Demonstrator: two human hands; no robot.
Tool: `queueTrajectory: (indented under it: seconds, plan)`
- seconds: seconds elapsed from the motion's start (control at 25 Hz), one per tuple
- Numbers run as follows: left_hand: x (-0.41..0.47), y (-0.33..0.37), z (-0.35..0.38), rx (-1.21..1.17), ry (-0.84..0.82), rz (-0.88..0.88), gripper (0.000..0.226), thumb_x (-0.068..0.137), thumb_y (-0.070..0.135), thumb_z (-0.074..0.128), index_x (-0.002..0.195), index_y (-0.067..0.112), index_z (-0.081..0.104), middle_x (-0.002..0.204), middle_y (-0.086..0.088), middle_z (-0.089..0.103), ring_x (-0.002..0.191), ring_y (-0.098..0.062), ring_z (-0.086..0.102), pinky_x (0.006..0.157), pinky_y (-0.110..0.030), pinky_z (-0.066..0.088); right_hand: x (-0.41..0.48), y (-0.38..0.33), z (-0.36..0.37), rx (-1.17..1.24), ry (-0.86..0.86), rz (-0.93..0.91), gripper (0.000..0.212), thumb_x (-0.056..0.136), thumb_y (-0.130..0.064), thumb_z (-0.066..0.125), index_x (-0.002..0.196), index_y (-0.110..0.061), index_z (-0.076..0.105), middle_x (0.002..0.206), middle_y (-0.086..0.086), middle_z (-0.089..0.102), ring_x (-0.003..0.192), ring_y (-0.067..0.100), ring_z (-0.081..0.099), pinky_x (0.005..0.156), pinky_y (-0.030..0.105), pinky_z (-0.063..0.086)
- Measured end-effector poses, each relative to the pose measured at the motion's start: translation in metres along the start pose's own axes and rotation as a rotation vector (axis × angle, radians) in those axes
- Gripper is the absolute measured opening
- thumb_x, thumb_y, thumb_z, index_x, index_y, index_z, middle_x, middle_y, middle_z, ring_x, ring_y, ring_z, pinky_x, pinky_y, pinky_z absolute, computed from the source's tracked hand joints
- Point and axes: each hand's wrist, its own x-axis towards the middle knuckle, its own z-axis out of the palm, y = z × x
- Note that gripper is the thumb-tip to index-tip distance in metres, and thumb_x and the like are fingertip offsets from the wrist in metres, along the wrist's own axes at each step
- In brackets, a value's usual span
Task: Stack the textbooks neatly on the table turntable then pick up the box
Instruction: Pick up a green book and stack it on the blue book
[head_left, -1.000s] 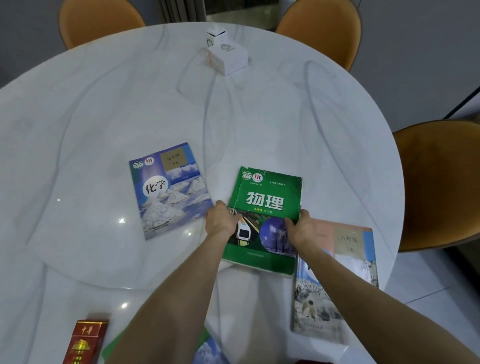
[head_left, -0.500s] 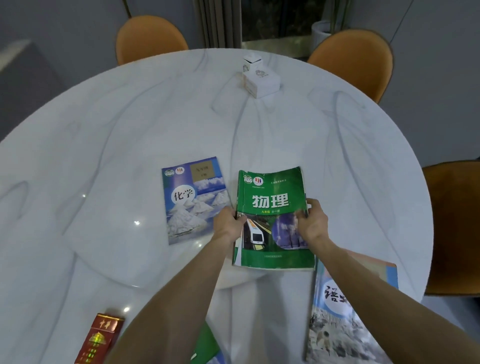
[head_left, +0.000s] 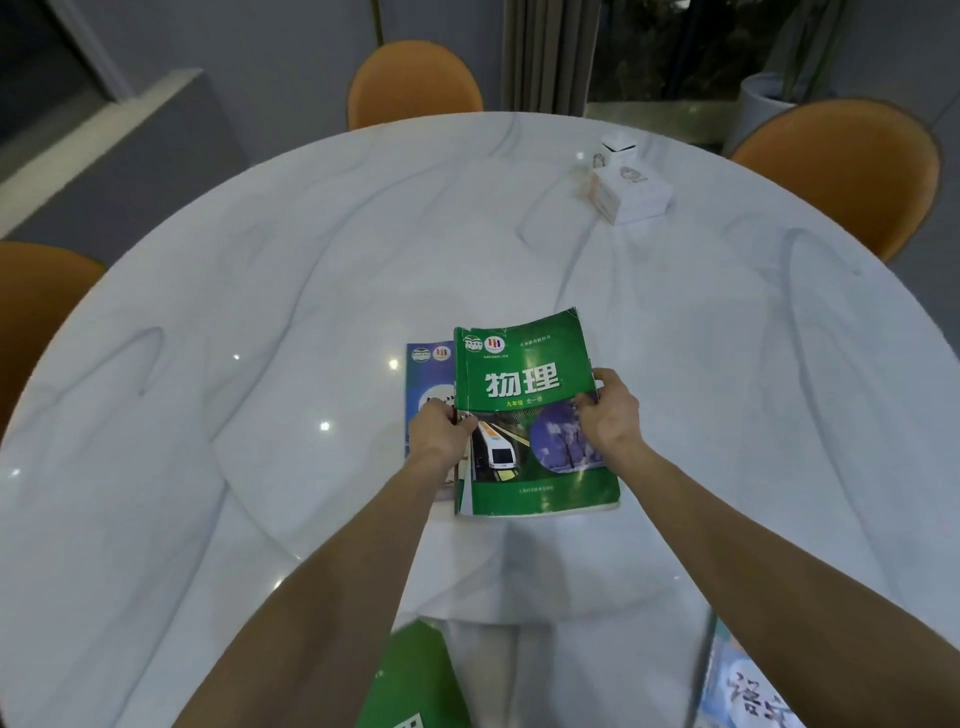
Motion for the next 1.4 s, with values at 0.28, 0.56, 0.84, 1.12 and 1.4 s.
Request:
queueTrajectory:
  seconds: [0.28,0.56,0.84,1.12,1.4]
  plan:
    - [0.035,-0.029,-0.024,0.012,0.06,-0.05,0.018,0.086,0.02,0.064,0.078,0.01,0.051,0.093,-0.018,0.069,0.077,-0.026,0.059,0.065,-0.03,0.046,0.023,-0.012,0.061,-0.051,-0.089,-0.005,0.036,0.092,0.001,0.043,0.127,-0.002,0.048,0.115,0.023,0.064,0.105,0.035,0.06,0.09,0.033,0.047]
    - [0.058,-0.045,-0.028,0.009,0.083,-0.046,0.022,0.086,0.021,0.065,0.095,0.002,0.059,0.098,-0.019,0.067,0.088,-0.03,0.062,0.071,-0.032,0.048,0.039,-0.005,0.085,-0.116,-0.085,-0.007,0.033,0.091,-0.001,0.045,0.123,-0.001,0.052,0.113,0.021,0.065,0.101,0.033,0.061,0.082,0.026,0.044]
    - [0.058,-0.059,-0.023,0.238,0.156,0.061,0.028,0.088,0.027,0.062,0.09,0.0,0.068,0.099,-0.02,0.062,0.083,-0.03,0.061,0.065,-0.03,0.042,0.051,0.001,0.093,-0.286,-0.122,0.009,0.028,0.091,-0.011,0.055,0.115,0.003,0.06,0.12,0.02,0.059,0.105,0.033,0.06,0.099,0.036,0.049]
    - [0.055,-0.06,-0.018,0.281,0.166,0.041,0.029,0.09,0.025,0.058,0.088,-0.002,0.066,0.096,-0.022,0.065,0.084,-0.032,0.061,0.063,-0.031,0.04,0.051,0.002,0.094,-0.335,-0.123,0.005,0.028,0.091,-0.015,0.056,0.112,0.003,0.063,0.119,0.02,0.06,0.104,0.032,0.06,0.098,0.034,0.049]
    - [0.052,-0.06,-0.017,0.312,0.132,0.041,0.028,0.092,0.025,0.053,0.096,0.0,0.065,0.102,-0.02,0.065,0.09,-0.032,0.061,0.067,-0.031,0.042,0.05,-0.002,0.089,-0.385,-0.161,0.003,0.029,0.091,-0.016,0.057,0.111,0.005,0.061,0.118,0.022,0.061,0.107,0.033,0.059,0.095,0.034,0.049]
